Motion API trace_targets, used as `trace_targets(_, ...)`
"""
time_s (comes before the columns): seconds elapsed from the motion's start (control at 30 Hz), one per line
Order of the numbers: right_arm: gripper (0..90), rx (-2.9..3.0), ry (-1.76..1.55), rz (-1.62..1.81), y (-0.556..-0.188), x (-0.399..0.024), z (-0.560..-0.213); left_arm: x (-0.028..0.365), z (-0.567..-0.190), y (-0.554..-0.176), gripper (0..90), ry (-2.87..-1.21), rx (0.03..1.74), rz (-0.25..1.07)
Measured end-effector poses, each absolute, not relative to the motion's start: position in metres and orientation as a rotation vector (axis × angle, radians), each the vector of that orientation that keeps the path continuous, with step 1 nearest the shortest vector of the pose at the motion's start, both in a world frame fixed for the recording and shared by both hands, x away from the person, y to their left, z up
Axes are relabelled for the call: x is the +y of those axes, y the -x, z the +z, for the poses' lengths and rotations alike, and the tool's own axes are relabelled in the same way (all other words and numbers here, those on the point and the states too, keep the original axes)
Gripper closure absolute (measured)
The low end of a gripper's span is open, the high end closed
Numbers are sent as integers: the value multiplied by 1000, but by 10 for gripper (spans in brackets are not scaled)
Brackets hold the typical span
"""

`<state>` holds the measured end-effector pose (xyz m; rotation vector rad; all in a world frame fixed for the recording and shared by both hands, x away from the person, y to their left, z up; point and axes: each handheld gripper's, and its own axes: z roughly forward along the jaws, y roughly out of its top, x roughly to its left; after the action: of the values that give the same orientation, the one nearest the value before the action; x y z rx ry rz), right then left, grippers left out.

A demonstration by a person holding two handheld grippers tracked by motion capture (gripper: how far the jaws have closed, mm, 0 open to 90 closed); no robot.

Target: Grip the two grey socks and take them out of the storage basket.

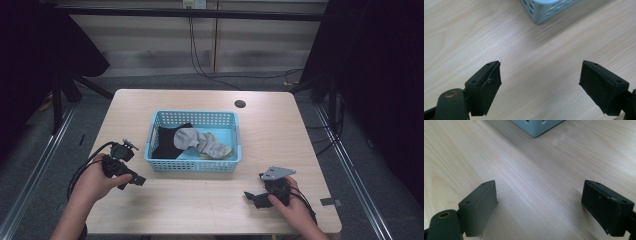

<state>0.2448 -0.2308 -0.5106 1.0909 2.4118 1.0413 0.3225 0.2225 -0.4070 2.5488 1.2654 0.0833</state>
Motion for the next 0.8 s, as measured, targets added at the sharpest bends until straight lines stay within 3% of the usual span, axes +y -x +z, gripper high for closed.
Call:
trace_targets(0.33, 124, 2410, -1094, 1044, -245, -231, -511, 204, -373, -341, 184, -2610, 1250, -19)
trace_targets(0.8, 124, 2409, -1089, 1045, -245, -231, -511, 179, -349, -371, 194, -2608, 1246, -30)
